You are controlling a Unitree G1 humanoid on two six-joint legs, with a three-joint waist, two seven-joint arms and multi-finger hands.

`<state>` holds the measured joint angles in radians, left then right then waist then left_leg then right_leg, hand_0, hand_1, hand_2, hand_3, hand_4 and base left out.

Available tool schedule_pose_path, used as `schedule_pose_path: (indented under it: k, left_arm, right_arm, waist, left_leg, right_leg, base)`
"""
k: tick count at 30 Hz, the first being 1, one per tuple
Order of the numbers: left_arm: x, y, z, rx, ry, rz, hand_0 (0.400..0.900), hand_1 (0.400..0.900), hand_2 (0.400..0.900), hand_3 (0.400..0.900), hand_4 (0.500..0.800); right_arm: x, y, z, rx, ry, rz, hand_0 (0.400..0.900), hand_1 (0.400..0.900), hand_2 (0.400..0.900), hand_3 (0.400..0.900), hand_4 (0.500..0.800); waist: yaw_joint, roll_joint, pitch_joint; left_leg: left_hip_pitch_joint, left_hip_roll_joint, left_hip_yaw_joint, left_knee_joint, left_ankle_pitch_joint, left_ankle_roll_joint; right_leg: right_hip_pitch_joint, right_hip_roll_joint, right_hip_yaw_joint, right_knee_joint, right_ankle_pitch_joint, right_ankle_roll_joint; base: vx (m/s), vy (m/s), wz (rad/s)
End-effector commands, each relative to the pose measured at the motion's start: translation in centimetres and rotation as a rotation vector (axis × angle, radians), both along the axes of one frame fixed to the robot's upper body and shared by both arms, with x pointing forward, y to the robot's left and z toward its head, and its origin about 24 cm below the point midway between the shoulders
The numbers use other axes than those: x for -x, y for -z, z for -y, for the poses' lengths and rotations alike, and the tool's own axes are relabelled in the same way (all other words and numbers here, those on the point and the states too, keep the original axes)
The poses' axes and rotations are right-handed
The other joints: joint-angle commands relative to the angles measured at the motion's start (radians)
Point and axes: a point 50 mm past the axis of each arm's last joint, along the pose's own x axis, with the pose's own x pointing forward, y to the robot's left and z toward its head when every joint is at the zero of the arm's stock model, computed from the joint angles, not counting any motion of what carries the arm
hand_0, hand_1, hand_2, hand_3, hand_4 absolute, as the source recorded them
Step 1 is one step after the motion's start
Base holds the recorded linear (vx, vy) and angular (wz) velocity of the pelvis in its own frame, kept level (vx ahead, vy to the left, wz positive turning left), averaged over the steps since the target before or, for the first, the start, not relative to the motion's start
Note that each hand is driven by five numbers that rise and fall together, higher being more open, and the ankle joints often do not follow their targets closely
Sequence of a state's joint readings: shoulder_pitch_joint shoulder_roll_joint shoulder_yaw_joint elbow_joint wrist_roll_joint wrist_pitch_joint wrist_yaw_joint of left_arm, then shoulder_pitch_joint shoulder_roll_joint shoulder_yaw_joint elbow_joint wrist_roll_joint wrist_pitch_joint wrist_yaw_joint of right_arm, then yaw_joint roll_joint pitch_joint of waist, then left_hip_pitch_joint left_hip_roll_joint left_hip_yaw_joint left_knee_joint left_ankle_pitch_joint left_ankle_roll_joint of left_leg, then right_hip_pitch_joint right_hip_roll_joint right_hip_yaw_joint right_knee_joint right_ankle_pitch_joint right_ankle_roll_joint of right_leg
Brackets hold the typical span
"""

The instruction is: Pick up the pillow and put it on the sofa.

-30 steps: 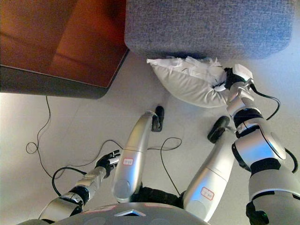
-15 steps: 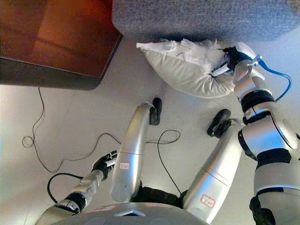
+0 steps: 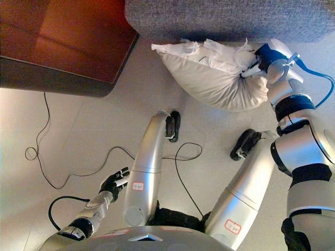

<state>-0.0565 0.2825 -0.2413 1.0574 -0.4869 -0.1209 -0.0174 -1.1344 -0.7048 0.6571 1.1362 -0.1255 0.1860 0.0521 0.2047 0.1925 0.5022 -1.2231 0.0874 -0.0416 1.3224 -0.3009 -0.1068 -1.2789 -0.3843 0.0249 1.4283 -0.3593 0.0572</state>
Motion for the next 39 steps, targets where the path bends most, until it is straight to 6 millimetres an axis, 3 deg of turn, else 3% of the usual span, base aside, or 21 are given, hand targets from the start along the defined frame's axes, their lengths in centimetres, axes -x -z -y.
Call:
schedule_pose_path:
  k: [1, 5, 10, 16, 22, 23, 27, 31, 35, 39]
  left_arm:
    - [5.0, 0.8, -3.2, -0.064, -0.087, -0.122, 0.9, 0.9, 0.9, 0.9, 0.8]
    - [6.1, 1.0, -3.6, -0.063, -0.093, -0.134, 0.9, 0.9, 0.9, 0.9, 0.8]
    - [5.0, 1.0, -3.1, -0.06, -0.086, -0.11, 0.9, 0.9, 0.9, 0.9, 0.8]
    - [3.6, 0.6, -3.2, -0.085, -0.063, -0.107, 0.9, 0.9, 0.9, 0.9, 0.8]
    - [3.4, 0.5, -4.0, -0.131, -0.036, -0.149, 0.9, 0.9, 0.9, 0.9, 0.8]
    - [3.4, 0.5, -4.1, -0.136, -0.037, -0.158, 0.9, 0.9, 0.9, 0.9, 0.8]
    - [4.2, 0.8, -4.2, -0.149, -0.051, -0.21, 0.9, 0.9, 0.9, 0.9, 0.8]
    - [5.5, 1.2, -4.4, -0.162, -0.07, -0.284, 0.9, 0.9, 0.9, 0.9, 0.8]
    - [6.8, 1.5, -5.0, -0.181, -0.078, -0.345, 0.9, 0.9, 0.9, 0.9, 0.8]
    - [7.6, 1.4, -5.7, -0.212, -0.071, -0.391, 0.9, 0.9, 0.9, 0.9, 0.8]
  right_arm:
    - [-0.1, -3.1, -0.2, -0.003, -0.067, 0.145, 0.4, 0.4, 0.4, 0.4, 0.5]
    - [0.0, -2.3, -0.6, -0.084, -0.114, 0.145, 0.4, 0.4, 0.4, 0.4, 0.5]
    - [0.0, -0.7, -2.0, -0.177, -0.2, 0.136, 0.4, 0.4, 0.4, 0.4, 0.5]
    - [0.5, 2.0, -3.8, -0.243, -0.308, 0.072, 0.4, 0.4, 0.4, 0.4, 0.5]
    - [1.9, 4.8, -4.1, -0.372, -0.364, 0.0, 0.4, 0.4, 0.4, 0.4, 0.5]
    - [2.1, 5.0, -4.3, -0.4, -0.373, -0.01, 0.4, 0.4, 0.4, 0.4, 0.5]
    - [2.8, 6.2, -4.4, -0.445, -0.4, -0.052, 0.4, 0.4, 0.4, 0.4, 0.5]
    - [3.8, 7.5, -4.2, -0.503, -0.42, -0.123, 0.4, 0.4, 0.4, 0.4, 0.5]
    - [4.1, 7.6, -4.4, -0.566, -0.466, -0.141, 0.4, 0.4, 0.4, 0.4, 0.5]
    - [4.0, 6.4, -4.7, -0.61, -0.501, -0.107, 0.4, 0.4, 0.4, 0.4, 0.5]
  waist:
    - [-0.004, 0.037, 0.018]
    - [-0.013, 0.027, 0.017]
    - [-0.011, 0.0, -0.013]
    - [0.005, -0.044, -0.064]
    - [0.019, -0.106, -0.126]
    - [0.019, -0.121, -0.147]
    - [0.019, -0.161, -0.204]
    - [0.012, -0.196, -0.281]
    - [0.002, -0.208, -0.337]
    - [-0.029, -0.213, -0.372]
  left_leg:
    - [0.091, 0.042, 0.035, 0.0, 0.012, 0.036]
    - [0.14, 0.058, 0.038, -0.021, 0.022, 0.032]
    - [0.274, 0.055, 0.057, -0.206, 0.059, 0.023]
    - [0.516, 0.045, 0.094, -0.494, 0.122, 0.008]
    - [0.767, 0.036, 0.116, -0.696, 0.168, 0.009]
    - [0.808, 0.029, 0.126, -0.752, 0.201, 0.018]
    - [0.939, 0.006, 0.131, -0.854, 0.209, 0.027]
    - [1.07, -0.034, 0.132, -0.978, 0.219, 0.048]
    - [1.148, -0.063, 0.126, -1.075, 0.24, 0.075]
    - [1.202, -0.081, 0.098, -1.153, 0.261, 0.093]
  right_leg:
    - [0.106, -0.013, 0.033, -0.036, 0.038, -0.019]
    - [0.145, -0.013, 0.028, -0.052, 0.05, -0.016]
    - [0.263, -0.015, -0.021, -0.219, 0.105, 0.018]
    - [0.503, -0.052, -0.111, -0.465, 0.184, 0.056]
    - [0.802, -0.097, -0.208, -0.692, 0.266, 0.064]
    - [0.857, -0.103, -0.236, -0.765, 0.318, 0.056]
    - [1.029, -0.111, -0.276, -0.931, 0.39, 0.078]
    - [1.193, -0.099, -0.291, -1.13, 0.474, 0.098]
    - [1.215, -0.093, -0.256, -1.119, 0.559, 0.112]
    - [1.204, -0.006, -0.2, -1.118, 0.556, 0.101]
  base:
    - [0.06, -0.008, 0.02]
    - [0.07, -0.01, 0.03]
    - [0.06, -0.001, 0.0]
    - [0.13, 0.004, 0.01]
    - [0.23, 0.001, 0.07]
    - [0.17, 0.069, 0.01]
    - [0.24, 0.092, -0.07]
    - [0.25, 0.125, -0.04]
    - [0.22, 0.141, -0.03]
    - [0.22, 0.041, 0.27]
